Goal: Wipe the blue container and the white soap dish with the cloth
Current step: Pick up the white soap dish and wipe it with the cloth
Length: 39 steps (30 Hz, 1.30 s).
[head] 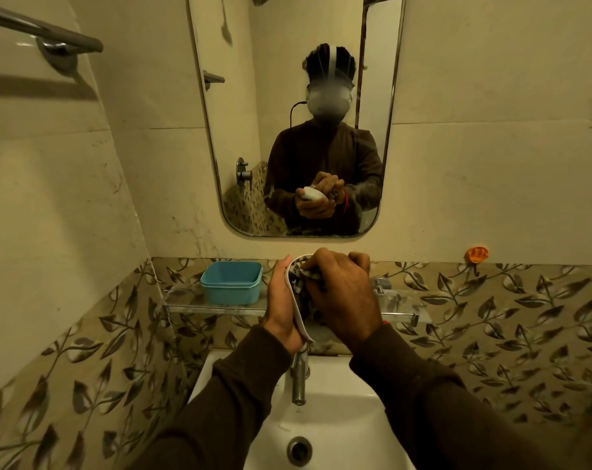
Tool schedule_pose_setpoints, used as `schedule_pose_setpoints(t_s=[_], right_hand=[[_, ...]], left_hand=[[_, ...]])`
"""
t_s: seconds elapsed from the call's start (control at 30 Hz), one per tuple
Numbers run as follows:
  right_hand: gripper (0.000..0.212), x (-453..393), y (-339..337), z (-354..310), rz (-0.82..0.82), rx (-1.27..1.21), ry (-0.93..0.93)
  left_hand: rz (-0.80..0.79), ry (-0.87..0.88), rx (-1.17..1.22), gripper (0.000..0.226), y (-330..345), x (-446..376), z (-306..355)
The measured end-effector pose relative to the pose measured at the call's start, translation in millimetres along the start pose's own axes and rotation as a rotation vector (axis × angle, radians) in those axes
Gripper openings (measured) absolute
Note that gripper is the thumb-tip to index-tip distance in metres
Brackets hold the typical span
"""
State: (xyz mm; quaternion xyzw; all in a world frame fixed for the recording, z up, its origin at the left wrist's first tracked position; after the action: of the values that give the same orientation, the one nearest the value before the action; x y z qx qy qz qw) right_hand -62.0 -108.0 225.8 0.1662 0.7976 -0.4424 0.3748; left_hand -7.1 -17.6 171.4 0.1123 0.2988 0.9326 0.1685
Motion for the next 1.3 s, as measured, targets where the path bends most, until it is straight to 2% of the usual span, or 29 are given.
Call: schedule_pose_setpoints(t_s=[0.1,0.2,0.33,0.5,0.6,0.7,0.83,1.03,1.17,1.3], right_hand=[[0.016,6,3,-1,-0.107,-0.147,-0.007],[0.018,13,-4,-7,-0.296,-0.185,-0.102],[0.034,28,-10,-11,-0.555,0.016,-0.301],[0.049,29,-13,-6,-0.632,0.361,-0.471],[0.051,21,-15,3,-0.614,0.467,-0.478],[0.06,3,-18,7,-0.477,0.515,-0.439],[0.041,-8,-19,8,-0.271,0.389,-0.383],[0.037,-1,-21,15,-0.086,0.367,-0.35],[0.039,0,-22,14,-0.152,0.397,-0.333],[0.06,5,-22,5,-0.311,0.389,-0.246]], left_hand=[[-0.043,-0.037,-0.048,0.065,-6,2,2],[-0.118,-0.096,-0.048,0.062,-11,5,13],[-0.157,-0.129,-0.138,0.053,-13,8,25],[-0.057,-0.22,-0.133,0.059,-18,8,-1],[-0.005,-0.22,-0.074,0.072,-14,5,-5],[0.019,-0.232,-0.068,0.077,-4,6,-9],[-0.002,-0.207,-0.007,0.083,7,7,-11],[-0.037,-0.184,-0.015,0.073,11,7,-4],[-0.006,-0.112,-0.184,0.073,6,6,-3],[0.07,-0.109,-0.236,0.074,1,6,1]])
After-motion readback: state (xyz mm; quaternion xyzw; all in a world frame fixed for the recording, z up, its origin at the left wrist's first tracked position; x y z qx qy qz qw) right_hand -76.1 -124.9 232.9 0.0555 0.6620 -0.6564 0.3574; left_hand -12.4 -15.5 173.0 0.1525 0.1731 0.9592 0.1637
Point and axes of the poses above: each hand's wrist, its own x-axis away from the middle knuckle, its own y-axis out of the palm, z = x × y, the point moved 2 cm from there along -x, towards the middle knuckle, and after that the axes turned 3 degrees about -x, right-handed, at the moved point
